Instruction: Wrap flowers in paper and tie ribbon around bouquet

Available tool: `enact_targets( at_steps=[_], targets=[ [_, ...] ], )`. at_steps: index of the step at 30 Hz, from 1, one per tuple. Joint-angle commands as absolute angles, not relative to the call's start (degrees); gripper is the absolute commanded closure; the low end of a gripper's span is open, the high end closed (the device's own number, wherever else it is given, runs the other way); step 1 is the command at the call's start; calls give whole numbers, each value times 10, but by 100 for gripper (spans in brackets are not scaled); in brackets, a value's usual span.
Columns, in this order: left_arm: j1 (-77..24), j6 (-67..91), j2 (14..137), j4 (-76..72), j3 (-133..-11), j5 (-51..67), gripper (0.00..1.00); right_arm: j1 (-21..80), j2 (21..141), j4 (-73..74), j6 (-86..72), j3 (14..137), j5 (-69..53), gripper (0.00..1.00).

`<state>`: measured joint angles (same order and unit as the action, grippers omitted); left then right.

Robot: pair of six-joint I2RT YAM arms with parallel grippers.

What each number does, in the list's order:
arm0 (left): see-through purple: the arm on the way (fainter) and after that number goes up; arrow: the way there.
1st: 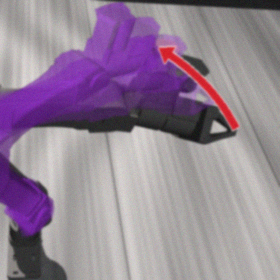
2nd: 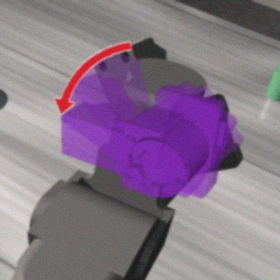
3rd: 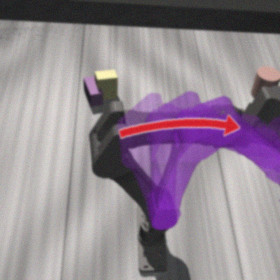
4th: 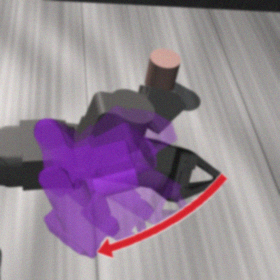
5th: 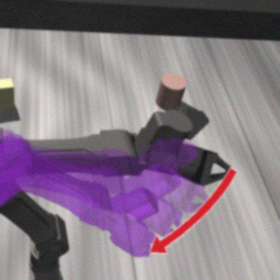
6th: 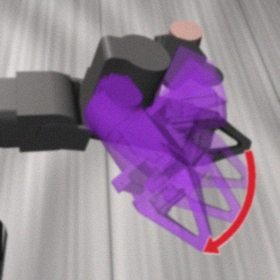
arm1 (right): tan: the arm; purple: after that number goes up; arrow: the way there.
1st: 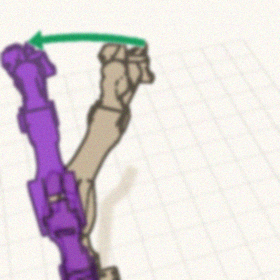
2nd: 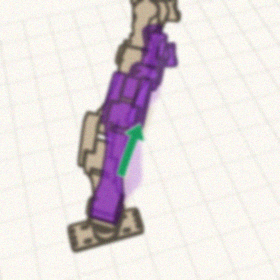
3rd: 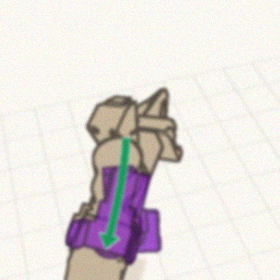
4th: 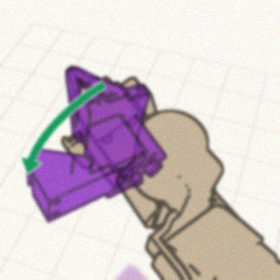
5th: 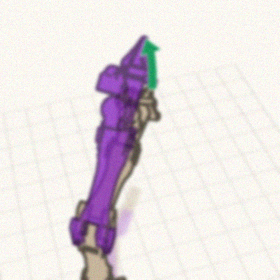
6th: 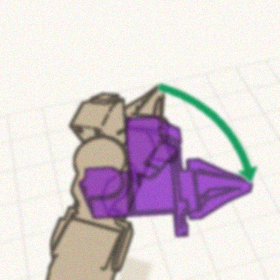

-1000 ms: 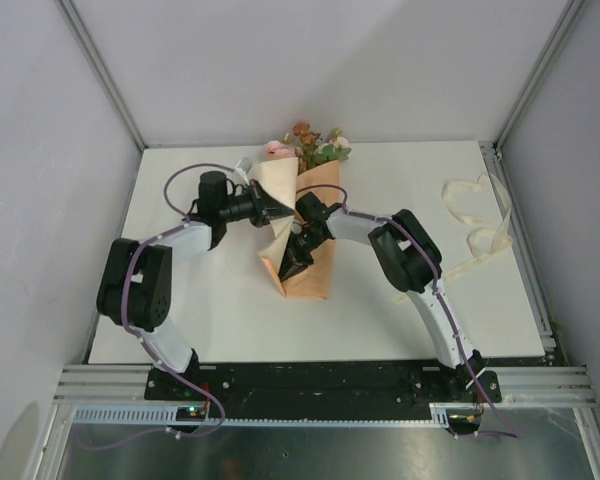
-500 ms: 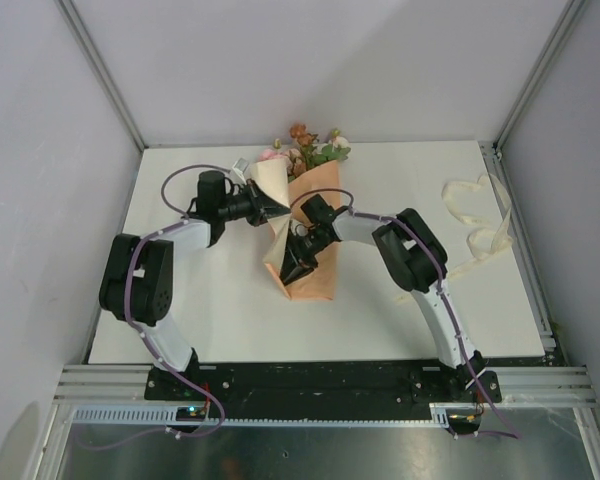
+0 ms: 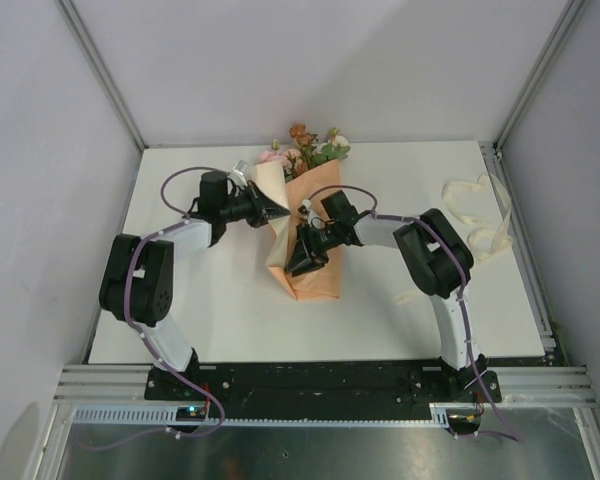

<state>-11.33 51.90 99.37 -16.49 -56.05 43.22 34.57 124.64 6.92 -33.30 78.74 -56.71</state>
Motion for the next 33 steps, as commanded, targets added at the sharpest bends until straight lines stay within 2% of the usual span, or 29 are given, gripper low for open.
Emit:
enact_targets(
  at_steps=[1, 8, 15, 21, 33],
  targets=[
    [-133, 501, 994, -163, -590, 419, 100, 328, 1185, 40, -350, 762, -593, 55],
    [-162, 499, 1026, -158, -613, 404, 99, 263, 1142, 80, -318, 718, -598, 55],
    [-183, 501, 1072, -152, -651, 392, 98, 192, 1136, 193, -222, 711, -565, 55],
    [-196, 506, 1098, -152, -670, 391, 99, 193, 1180, 205, -198, 702, -549, 64],
    [-240, 507, 1159, -152, -726, 370, 98, 212, 1232, 192, -202, 701, -539, 68]
  ],
)
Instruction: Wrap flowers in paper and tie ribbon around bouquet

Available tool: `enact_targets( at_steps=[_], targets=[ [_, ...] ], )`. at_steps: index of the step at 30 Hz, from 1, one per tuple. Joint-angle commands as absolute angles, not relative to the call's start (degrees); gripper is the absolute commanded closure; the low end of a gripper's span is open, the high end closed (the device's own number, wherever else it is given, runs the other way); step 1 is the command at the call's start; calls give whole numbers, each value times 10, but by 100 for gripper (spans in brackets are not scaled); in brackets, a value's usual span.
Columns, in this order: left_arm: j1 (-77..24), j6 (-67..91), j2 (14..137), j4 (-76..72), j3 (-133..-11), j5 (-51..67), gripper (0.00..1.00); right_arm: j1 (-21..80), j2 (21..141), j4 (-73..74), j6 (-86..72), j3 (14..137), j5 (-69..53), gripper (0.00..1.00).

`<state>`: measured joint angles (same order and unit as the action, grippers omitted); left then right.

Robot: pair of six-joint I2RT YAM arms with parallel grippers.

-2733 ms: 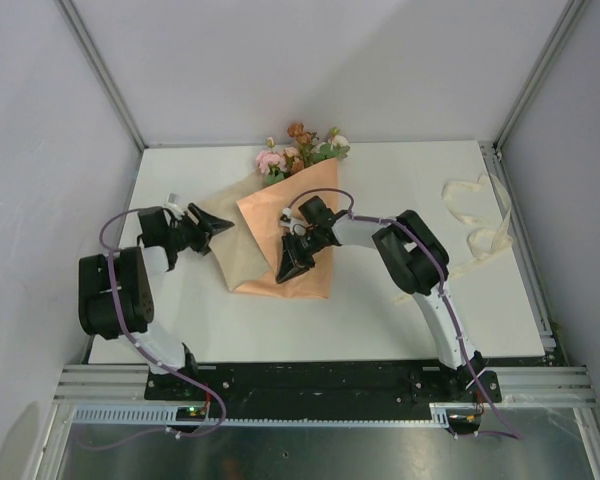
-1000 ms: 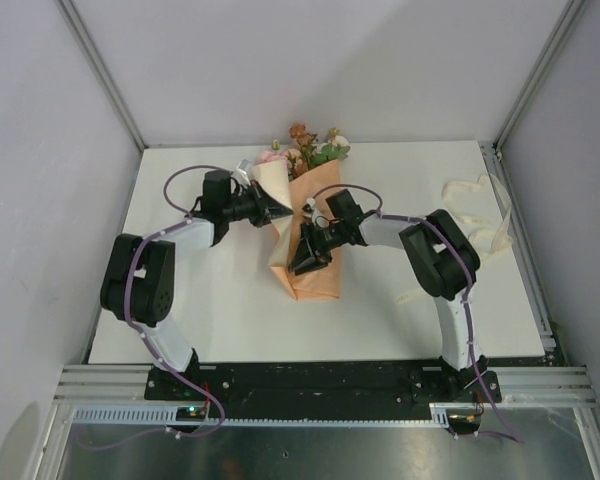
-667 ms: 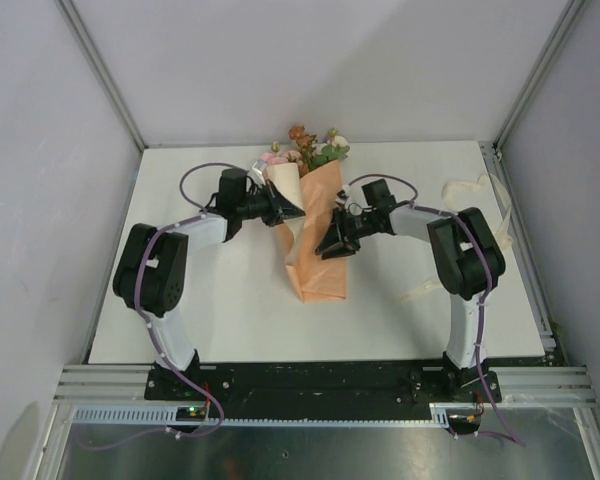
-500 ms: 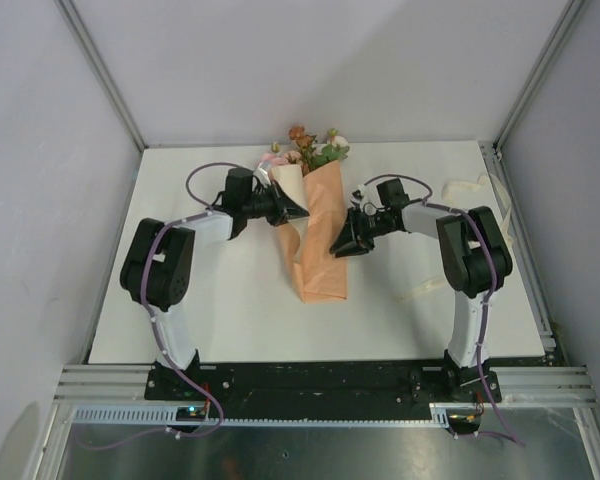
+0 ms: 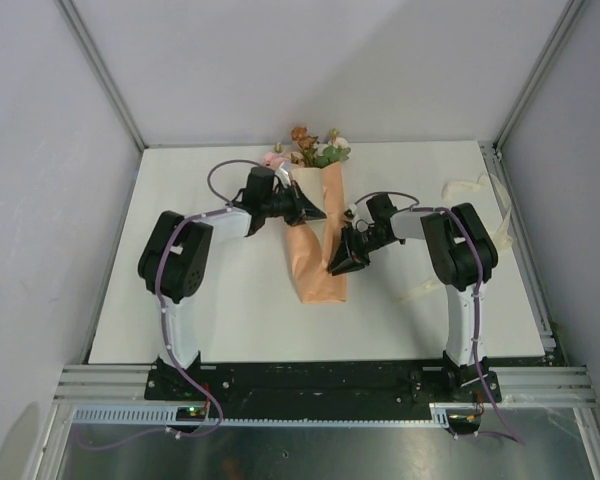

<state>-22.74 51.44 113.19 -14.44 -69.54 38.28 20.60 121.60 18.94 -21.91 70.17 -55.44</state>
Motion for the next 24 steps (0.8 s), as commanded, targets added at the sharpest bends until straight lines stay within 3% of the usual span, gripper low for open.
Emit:
enact_targets(
  at_steps=[1, 11, 15, 18, 22, 24],
  targets=[
    [-243, 505, 1168, -152, -732, 370, 98, 213, 1233, 193, -202, 701, -538, 68],
    [-261, 482, 1212, -152, -770, 367, 93, 217, 1245, 180, -216, 701, -546, 69],
    [-260, 481, 1232, -152, -779, 386, 66, 209, 1228, 197, -206, 701, -560, 67],
    [-257, 486, 1235, -167, -774, 397, 47, 191, 1190, 233, -173, 701, -560, 59],
    [-256, 507, 1232, -211, -762, 409, 24, 161, 1144, 279, -131, 692, -563, 48],
    [-256, 514, 1232, -225, -762, 414, 19, 140, 1130, 291, -118, 687, -573, 43]
  ],
)
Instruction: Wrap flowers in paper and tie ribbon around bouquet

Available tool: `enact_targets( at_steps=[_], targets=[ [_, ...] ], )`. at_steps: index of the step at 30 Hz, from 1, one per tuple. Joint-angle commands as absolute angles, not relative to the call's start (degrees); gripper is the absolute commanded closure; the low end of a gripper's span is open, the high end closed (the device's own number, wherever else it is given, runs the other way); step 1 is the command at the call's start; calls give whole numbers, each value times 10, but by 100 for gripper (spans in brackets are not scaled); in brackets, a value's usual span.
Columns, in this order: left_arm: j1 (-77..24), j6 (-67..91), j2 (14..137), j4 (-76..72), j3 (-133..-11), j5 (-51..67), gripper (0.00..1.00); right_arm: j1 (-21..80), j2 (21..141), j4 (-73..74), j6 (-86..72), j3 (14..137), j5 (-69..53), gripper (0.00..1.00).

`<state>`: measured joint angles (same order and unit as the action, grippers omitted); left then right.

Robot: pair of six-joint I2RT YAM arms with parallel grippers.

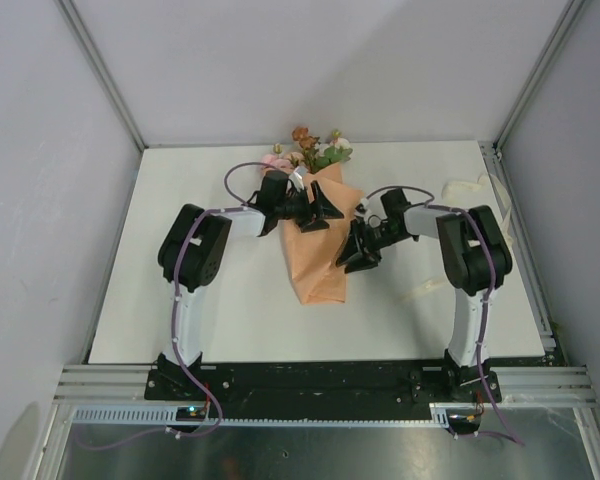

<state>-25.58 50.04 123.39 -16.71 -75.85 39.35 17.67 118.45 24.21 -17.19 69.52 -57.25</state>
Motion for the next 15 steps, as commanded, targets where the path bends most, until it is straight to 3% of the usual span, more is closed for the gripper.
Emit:
enact_targets(
  at_steps=[1, 6, 15],
  targets=[
    [-256, 516, 1232, -228, -761, 416, 18, 131, 1124, 294, -114, 685, -576, 40],
    [-256, 522, 1234, -238, -754, 416, 16, 88, 1111, 215, -178, 683, -592, 31],
    [-256, 526, 1239, -250, -743, 418, 19, 68, 1178, 49, -316, 736, -566, 32]
  ],
)
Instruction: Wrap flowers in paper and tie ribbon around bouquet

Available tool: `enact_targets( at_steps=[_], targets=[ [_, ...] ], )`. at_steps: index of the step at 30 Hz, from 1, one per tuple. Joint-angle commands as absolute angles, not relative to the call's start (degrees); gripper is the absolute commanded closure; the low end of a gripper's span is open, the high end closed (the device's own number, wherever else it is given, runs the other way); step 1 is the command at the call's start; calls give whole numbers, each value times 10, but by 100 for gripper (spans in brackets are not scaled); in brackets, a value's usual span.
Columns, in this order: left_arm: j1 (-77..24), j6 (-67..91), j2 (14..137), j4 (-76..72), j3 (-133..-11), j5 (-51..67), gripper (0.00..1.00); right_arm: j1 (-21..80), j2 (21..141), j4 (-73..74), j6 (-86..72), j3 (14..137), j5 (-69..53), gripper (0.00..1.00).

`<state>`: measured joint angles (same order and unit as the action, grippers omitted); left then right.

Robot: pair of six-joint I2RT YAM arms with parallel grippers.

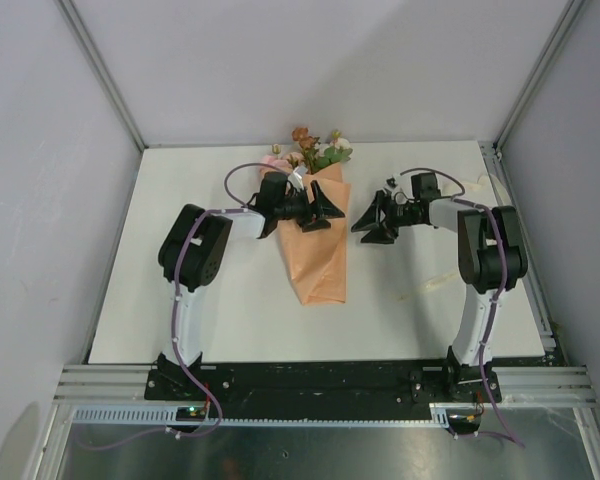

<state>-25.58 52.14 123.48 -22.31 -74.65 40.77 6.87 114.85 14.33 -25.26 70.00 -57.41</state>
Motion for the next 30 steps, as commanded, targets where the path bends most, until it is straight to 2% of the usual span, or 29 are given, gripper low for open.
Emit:
enact_targets(
  at_steps=[1, 6, 11, 17, 23, 27, 30],
  targets=[
    [-256, 526, 1241, -251, -744, 418, 19, 69, 1187, 33, -325, 746, -564, 32],
    [-255, 530, 1249, -255, -747, 421, 20, 73, 1231, 16, -340, 810, -545, 34],
    [-252, 532, 1249, -259, -746, 424, 21, 77, 1265, 9, -342, 866, -529, 42],
    [-251, 533, 1253, -261, -744, 427, 21, 86, 1302, 19, -329, 921, -512, 45],
    [-250, 531, 1251, -262, -743, 428, 21, 97, 1331, 40, -316, 976, -505, 56],
    [-250, 526, 1248, -262, -740, 429, 21, 103, 1351, 90, -283, 1016, -480, 59],
    [-250, 521, 1243, -262, -735, 429, 22, 103, 1362, 109, -273, 1034, -464, 72]
  ],
)
